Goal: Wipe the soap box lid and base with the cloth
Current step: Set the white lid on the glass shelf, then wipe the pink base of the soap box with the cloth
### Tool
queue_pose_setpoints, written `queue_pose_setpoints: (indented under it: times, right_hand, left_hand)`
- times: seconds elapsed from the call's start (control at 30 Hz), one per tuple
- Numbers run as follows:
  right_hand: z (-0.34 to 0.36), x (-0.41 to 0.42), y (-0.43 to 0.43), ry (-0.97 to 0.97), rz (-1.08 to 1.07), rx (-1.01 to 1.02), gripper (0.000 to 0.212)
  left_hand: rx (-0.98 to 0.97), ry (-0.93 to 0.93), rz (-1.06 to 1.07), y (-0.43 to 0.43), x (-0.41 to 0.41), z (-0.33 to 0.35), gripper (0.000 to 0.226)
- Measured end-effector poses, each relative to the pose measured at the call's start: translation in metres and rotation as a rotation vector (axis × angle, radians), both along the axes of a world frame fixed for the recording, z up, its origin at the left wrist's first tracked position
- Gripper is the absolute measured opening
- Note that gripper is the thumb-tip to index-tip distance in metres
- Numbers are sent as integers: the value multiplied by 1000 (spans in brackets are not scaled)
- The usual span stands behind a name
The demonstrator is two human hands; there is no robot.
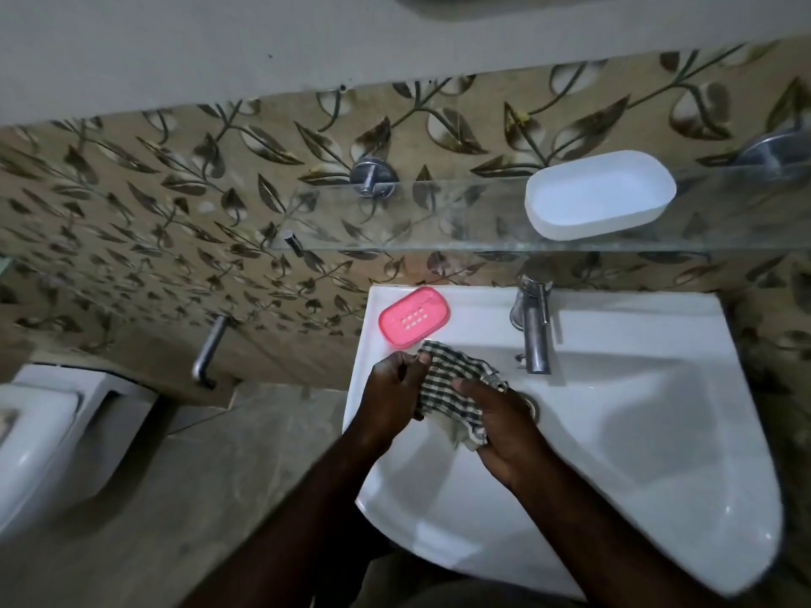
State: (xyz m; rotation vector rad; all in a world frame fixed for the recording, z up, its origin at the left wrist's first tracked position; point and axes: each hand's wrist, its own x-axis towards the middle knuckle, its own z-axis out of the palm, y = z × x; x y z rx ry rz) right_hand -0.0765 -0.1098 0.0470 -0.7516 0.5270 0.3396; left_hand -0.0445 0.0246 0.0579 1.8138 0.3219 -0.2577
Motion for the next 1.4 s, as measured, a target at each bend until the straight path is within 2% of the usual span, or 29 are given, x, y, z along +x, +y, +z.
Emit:
queue_pose_setpoints:
  times: [0.1,0.2,0.27,0.33,0.43,0.57,0.67,0.77,0.87,0.93,1.0,1.1,1.17,1.23,1.27,1.33,1.4]
  right_hand:
    - [3,4,2,40,-26,-99,16]
    - [6,10,0,95,-80,-118,18]
    - [7,15,1,143,-94,-142,21]
    - [8,20,8,158,-98,-202,14]
    - [12,26,20,114,-130,-298,9]
    - [16,25,22,71,-211,-296,41]
    - [11,23,12,35,-244,-332,29]
    - [7,19,4,-54,-243,-387,22]
    - [8,14,-1,-49,-228,-447,29]
    - [10,11,-3,-96,-138,-458,19]
    - [11,10,-2,-136,-33,-499,6]
    - [16,11,0,-204,97,-529,34]
    - [17,12,-2,-206,118,-499,36]
    - [18,14,-10,-210,145,-459,36]
    - [18,14,-15,-218,171,-441,34]
    - [18,12,-23,-241,260,-398,29]
    - [20,8,-27,-260,338,-362,28]
  left_hand:
    - [57,5,-21,12,12,-6,26]
    - [400,-179,-124,31,36,-14,21]
    - [606,-259,-235,41,56,-18,49]
    - [722,-284,-320,43,75,-22,77]
    - [859,-248,-433,40,97,-32,102]
    - [1025,-211,-587,38,115,-51,117]
    - [1030,-217,-622,38,119,-59,113]
    - [959,-242,-578,41,118,-57,108]
    - [730,-266,-468,44,106,-43,110]
    - [624,-324,-438,40,84,-28,114]
    - [613,-394,-489,32,57,-12,117]
    - [716,-437,-549,23,32,2,119]
    - [689,-357,-559,24,29,13,127]
    - [514,-212,-528,29,30,21,127]
    - [361,-134,-487,32,32,24,117]
    - [-48,-2,-353,42,39,26,83]
    - [-304,116,-186,50,46,16,67]
